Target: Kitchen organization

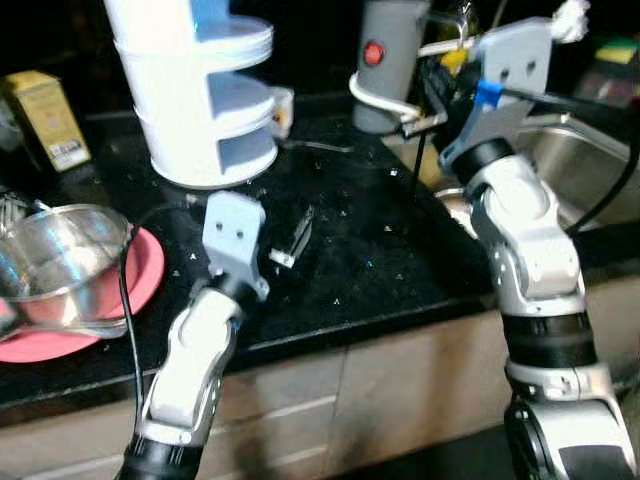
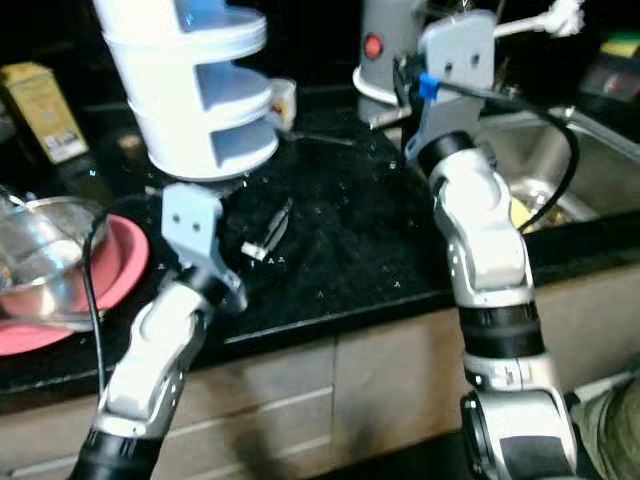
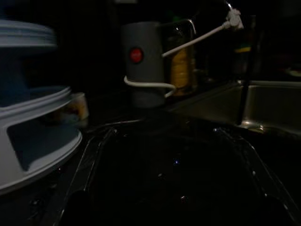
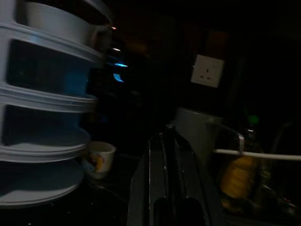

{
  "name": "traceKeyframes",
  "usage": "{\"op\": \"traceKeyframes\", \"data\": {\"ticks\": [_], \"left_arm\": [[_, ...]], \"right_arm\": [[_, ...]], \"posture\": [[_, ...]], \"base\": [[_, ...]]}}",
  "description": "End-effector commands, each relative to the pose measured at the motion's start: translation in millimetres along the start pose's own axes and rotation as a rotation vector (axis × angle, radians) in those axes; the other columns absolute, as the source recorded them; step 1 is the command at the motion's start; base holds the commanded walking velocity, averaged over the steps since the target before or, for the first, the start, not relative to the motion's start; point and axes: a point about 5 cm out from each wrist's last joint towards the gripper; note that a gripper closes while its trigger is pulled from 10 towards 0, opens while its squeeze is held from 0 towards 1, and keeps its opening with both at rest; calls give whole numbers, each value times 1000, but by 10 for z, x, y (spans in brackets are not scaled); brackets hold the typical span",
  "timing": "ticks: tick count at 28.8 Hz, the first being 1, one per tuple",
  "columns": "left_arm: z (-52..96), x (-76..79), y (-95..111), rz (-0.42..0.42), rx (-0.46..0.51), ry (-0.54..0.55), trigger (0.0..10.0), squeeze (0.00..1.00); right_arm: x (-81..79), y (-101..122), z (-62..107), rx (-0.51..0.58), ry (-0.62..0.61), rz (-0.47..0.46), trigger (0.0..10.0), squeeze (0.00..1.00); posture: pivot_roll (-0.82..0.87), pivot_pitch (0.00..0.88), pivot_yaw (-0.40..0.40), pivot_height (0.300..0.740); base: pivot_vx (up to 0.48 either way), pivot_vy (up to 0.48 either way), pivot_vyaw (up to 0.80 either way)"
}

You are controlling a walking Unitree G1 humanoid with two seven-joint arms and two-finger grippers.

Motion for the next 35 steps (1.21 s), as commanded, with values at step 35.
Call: {"op": "traceKeyframes", "data": {"ticks": [35], "left_arm": [[-7, 24, -3, -22, -10, -25, 10000, 0]], "right_arm": [[-71, -104, -22, -34, 20, 28, 10000, 0]], "posture": [[-62, 0, -12, 740]], "base": [[0, -375, 312]]}}
Point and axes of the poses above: a point about 5 cm out from each wrist's last joint towards the gripper, its own z axis pointing back from the gripper into the wrist, its own y axis along the axis of the wrist's last joint, x = y × z, and after that the axes turned 10 degrees about -z, right-handed
